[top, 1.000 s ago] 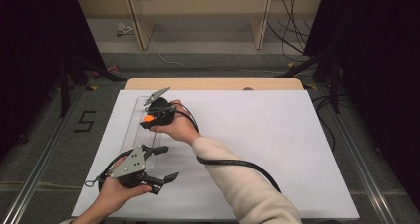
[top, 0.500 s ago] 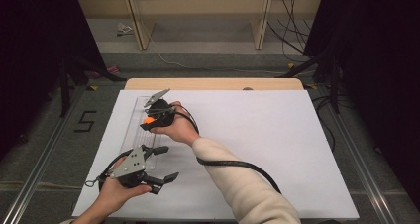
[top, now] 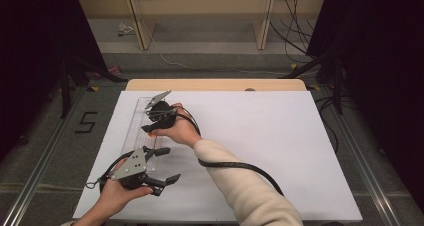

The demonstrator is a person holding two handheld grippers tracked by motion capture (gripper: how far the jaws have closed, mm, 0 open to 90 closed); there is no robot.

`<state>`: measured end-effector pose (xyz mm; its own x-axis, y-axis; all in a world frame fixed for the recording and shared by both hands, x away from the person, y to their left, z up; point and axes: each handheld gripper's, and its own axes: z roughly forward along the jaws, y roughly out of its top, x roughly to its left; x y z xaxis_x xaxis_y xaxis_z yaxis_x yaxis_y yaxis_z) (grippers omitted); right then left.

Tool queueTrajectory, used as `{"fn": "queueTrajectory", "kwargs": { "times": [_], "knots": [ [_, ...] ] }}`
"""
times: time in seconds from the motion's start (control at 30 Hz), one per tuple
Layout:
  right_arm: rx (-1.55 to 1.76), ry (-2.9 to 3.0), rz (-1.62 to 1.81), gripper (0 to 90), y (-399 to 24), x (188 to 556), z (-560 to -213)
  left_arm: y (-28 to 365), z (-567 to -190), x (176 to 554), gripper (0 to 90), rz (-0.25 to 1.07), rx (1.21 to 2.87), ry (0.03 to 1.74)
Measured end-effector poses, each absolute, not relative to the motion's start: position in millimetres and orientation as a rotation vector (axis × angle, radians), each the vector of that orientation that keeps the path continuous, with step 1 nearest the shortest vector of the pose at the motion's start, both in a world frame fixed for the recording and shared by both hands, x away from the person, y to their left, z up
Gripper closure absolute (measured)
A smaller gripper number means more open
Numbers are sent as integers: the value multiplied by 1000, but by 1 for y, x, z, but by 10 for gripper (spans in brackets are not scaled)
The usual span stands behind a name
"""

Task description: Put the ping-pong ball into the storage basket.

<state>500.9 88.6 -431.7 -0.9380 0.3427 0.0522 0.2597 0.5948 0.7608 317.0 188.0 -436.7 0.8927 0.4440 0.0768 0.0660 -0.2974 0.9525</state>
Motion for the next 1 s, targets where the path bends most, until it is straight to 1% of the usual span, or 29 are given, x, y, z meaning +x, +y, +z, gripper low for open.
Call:
{"fn": "queueTrajectory", "kwargs": {
  "times": [0.17, 0.5, 0.63, 0.83, 1.0],
  "knots": [
    [513, 2708, 1279, 472, 89, 501, -431, 188, -437, 317, 164, 389, 1849, 381],
    [532, 2650, 1339, 273, 83, 499, -421, 188, -437, 317, 164, 388, 1849, 381],
    [538, 2624, 1360, 212, 77, 498, -416, 188, -437, 317, 163, 388, 1848, 383],
    [563, 2588, 1376, 168, 66, 497, -409, 188, -437, 317, 163, 387, 1847, 385],
    [583, 2572, 1373, 165, 53, 497, -405, 188, -437, 317, 162, 388, 1847, 388]
  ]
}}
